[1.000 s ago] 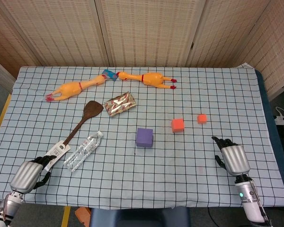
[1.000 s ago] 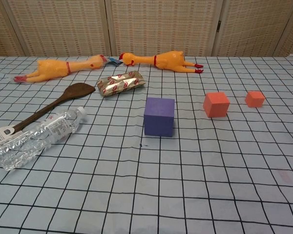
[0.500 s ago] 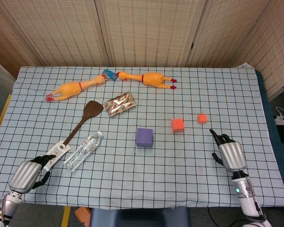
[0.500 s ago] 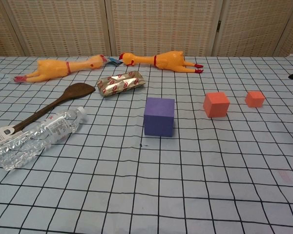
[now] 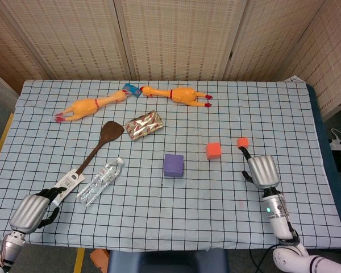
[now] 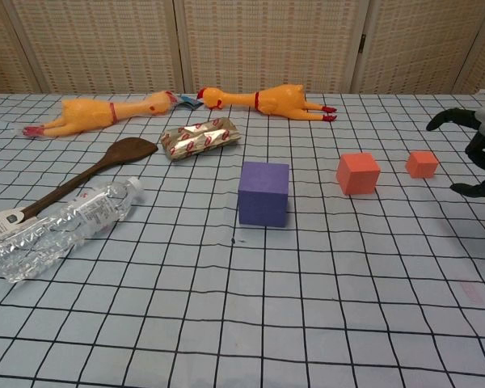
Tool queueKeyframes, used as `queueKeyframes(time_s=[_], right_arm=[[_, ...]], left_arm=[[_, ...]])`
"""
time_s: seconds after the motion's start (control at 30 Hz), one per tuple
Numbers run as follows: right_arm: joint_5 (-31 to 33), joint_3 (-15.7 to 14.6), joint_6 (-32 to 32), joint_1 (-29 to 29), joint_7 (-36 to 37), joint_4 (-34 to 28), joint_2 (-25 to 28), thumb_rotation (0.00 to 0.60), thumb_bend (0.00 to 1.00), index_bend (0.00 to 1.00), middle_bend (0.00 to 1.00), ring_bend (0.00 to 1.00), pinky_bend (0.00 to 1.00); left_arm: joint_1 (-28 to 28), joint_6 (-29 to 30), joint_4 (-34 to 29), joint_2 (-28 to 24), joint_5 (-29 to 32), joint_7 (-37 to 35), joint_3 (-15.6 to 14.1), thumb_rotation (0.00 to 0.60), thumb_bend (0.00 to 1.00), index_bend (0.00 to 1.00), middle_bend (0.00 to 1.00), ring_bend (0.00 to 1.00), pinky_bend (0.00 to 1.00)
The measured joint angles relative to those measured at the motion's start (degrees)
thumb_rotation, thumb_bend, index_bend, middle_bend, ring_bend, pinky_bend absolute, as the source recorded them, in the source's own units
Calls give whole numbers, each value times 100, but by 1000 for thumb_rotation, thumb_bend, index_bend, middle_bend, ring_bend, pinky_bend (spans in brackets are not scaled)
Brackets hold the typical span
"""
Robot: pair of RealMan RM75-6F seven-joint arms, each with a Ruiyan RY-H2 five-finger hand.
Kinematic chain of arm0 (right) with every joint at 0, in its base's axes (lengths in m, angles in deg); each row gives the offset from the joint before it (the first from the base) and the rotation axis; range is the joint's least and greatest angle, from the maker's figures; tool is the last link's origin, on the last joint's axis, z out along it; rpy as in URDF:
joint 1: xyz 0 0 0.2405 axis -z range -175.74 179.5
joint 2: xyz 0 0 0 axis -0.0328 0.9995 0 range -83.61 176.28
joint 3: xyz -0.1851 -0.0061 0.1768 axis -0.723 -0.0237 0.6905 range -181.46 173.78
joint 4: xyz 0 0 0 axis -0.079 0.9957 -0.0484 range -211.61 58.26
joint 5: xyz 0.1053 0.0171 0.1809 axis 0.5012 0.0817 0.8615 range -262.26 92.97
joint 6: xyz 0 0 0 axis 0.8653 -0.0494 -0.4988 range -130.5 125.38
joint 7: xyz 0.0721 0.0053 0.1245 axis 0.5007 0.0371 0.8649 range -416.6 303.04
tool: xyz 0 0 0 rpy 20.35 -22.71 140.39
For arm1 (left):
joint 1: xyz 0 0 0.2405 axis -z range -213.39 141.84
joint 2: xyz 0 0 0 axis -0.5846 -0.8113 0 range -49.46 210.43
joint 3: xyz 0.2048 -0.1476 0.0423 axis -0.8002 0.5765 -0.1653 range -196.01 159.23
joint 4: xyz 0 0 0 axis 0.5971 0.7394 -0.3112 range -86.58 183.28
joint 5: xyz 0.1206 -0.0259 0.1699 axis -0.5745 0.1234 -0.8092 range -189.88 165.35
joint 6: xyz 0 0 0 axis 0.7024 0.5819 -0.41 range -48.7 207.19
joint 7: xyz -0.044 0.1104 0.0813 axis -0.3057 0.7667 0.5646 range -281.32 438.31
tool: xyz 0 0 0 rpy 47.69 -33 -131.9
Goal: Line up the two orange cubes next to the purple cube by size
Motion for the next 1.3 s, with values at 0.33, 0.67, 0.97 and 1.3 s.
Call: queueKeyframes(time_s=[0.33,0.67,0.97,1.3], right_arm=[[1013,402,1031,-782,-447,476,-540,600,124,247,888,819,956],[1262,575,1176,-1243,-458,786,-897,600,124,296,898,826,960],[1590,724,1349,-1560,-440,1295,-1200,600,124,299,898,826,960],[1755,763,1596,-1883,-214,2127,-1621,600,123,316,902,828,960]], left_arm=[[9,-18,28,7,-2,-36,-5,600,480,229,370,331,602],[30,-65,25,9,-26,-22,-33,600,481,232,371,330,603],[28,-61,-10,-8,-32,-7,-41,600,480,250,384,332,603],[37,-63,-11,-20,-58,-50,-53,600,480,254,391,332,603]])
